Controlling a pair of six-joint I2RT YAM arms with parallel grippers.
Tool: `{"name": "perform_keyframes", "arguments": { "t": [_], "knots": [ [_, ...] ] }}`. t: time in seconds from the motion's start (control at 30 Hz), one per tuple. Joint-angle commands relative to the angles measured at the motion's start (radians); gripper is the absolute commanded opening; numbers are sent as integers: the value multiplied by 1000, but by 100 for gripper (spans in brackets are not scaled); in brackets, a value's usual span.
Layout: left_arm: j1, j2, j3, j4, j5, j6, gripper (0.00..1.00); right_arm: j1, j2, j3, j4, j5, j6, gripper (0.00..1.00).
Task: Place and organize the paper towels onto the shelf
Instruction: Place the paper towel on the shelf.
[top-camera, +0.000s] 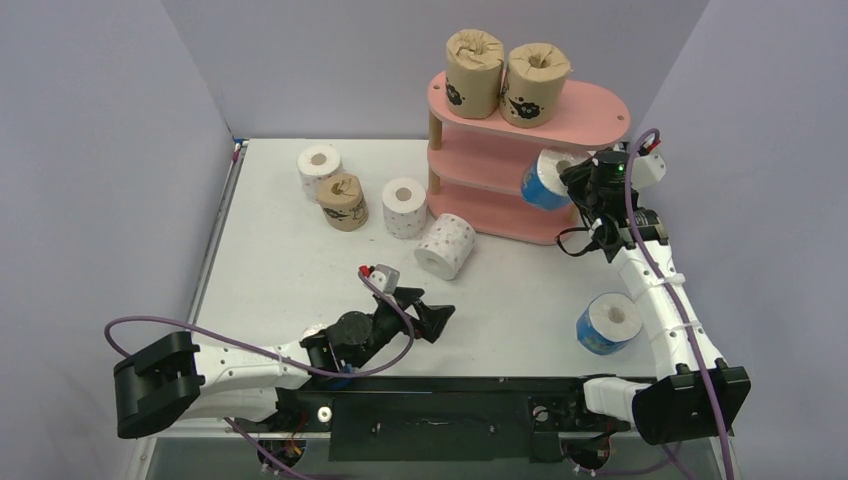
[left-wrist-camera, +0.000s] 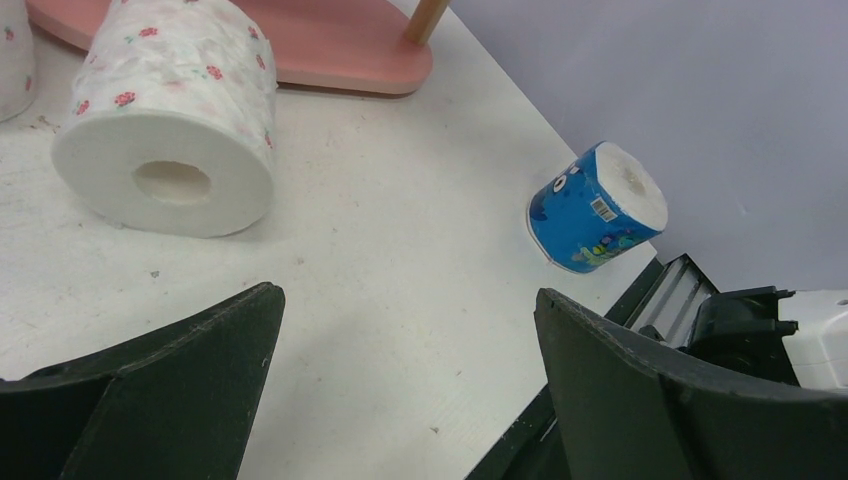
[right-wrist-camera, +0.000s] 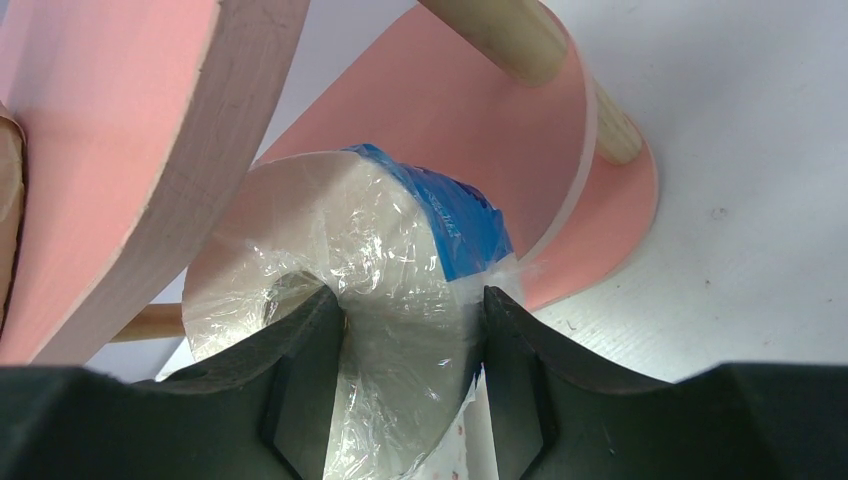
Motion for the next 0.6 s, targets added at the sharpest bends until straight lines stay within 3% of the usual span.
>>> {"name": "perform_keyframes", "arguments": {
  "t": [0.0, 0.57],
  "knots": [
    [-21, 3, 26, -10, -36, -40, 96, -11, 21, 52, 105, 32, 26, 37],
    [-56, 50, 41, 2, -70, -40, 96, -2, 29, 61, 136, 22, 62, 36]
  ]
}}
